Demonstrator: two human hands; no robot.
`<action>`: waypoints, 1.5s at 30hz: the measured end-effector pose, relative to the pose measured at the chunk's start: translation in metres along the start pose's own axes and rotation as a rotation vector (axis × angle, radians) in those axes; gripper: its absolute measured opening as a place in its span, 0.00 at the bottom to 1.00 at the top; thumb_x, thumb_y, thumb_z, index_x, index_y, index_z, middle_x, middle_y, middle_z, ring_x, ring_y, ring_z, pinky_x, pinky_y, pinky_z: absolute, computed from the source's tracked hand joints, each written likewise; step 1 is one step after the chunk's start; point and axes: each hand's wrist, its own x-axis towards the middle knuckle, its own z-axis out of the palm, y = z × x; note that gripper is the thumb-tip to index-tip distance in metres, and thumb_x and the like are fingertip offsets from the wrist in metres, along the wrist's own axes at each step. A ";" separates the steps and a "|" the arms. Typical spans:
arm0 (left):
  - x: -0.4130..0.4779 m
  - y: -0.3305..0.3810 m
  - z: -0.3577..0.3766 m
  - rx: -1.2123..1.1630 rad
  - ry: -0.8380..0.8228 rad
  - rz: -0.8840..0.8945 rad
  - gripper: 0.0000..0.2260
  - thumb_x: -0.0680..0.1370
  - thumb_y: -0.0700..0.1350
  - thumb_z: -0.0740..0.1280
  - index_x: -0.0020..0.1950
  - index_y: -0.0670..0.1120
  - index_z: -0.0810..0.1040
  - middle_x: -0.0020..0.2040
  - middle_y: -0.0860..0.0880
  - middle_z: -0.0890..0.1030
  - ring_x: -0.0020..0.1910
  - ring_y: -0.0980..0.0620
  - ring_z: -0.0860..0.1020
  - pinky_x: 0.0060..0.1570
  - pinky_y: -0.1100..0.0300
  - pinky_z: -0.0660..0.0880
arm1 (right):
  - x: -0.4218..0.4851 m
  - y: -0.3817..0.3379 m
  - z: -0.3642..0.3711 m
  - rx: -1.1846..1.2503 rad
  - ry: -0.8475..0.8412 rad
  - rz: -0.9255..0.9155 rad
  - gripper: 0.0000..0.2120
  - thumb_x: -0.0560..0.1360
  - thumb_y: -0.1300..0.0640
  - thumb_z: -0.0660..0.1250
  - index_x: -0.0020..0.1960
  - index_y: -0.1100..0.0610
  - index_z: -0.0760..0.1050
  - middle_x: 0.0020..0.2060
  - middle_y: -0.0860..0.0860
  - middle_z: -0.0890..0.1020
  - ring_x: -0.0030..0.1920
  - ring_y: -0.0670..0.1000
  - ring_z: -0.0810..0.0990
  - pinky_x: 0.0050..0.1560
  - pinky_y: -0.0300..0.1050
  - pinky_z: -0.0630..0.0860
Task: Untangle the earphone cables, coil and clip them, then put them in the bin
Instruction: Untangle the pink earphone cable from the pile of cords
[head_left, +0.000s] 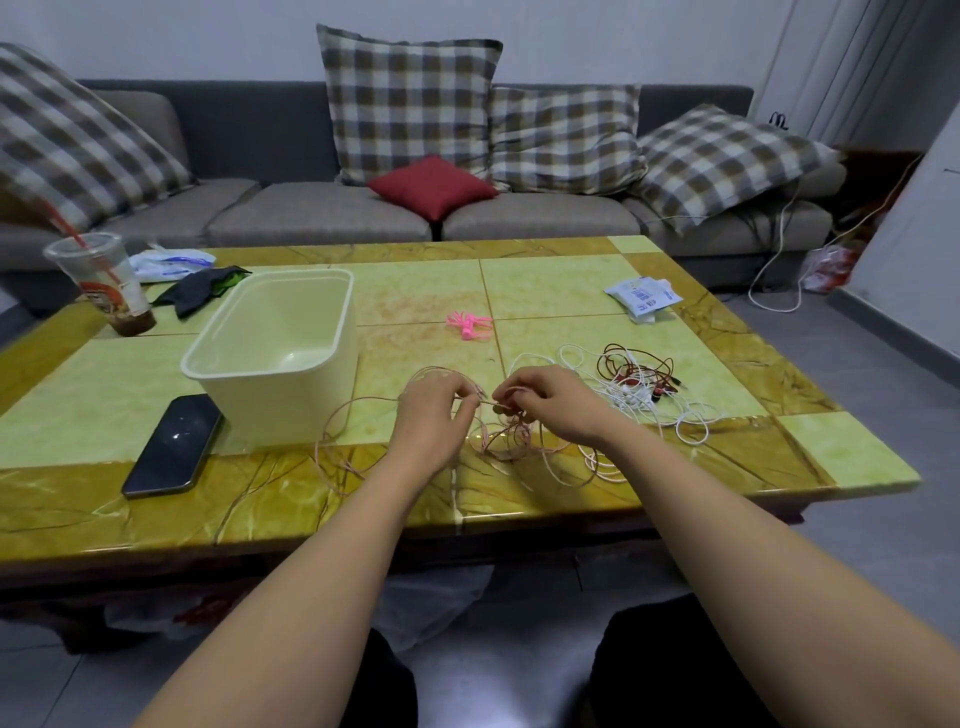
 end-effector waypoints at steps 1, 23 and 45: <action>0.000 0.000 -0.002 -0.004 0.039 -0.062 0.06 0.79 0.44 0.65 0.47 0.44 0.80 0.44 0.52 0.77 0.47 0.51 0.73 0.43 0.59 0.62 | 0.000 0.000 -0.003 0.038 0.029 0.009 0.13 0.80 0.67 0.57 0.53 0.61 0.81 0.46 0.54 0.84 0.46 0.49 0.83 0.43 0.39 0.79; 0.001 0.000 -0.014 -0.316 0.186 -0.249 0.02 0.79 0.45 0.66 0.46 0.50 0.77 0.48 0.49 0.78 0.49 0.52 0.75 0.47 0.59 0.68 | -0.004 -0.031 0.009 -0.047 -0.044 -0.112 0.34 0.70 0.51 0.64 0.75 0.45 0.62 0.73 0.46 0.68 0.73 0.48 0.63 0.72 0.51 0.59; -0.007 0.000 -0.021 0.031 0.094 0.012 0.19 0.74 0.36 0.63 0.65 0.46 0.73 0.65 0.49 0.73 0.66 0.51 0.68 0.67 0.57 0.63 | -0.003 -0.019 0.006 -0.118 -0.070 -0.003 0.10 0.80 0.58 0.63 0.46 0.59 0.82 0.24 0.34 0.74 0.27 0.40 0.68 0.30 0.33 0.63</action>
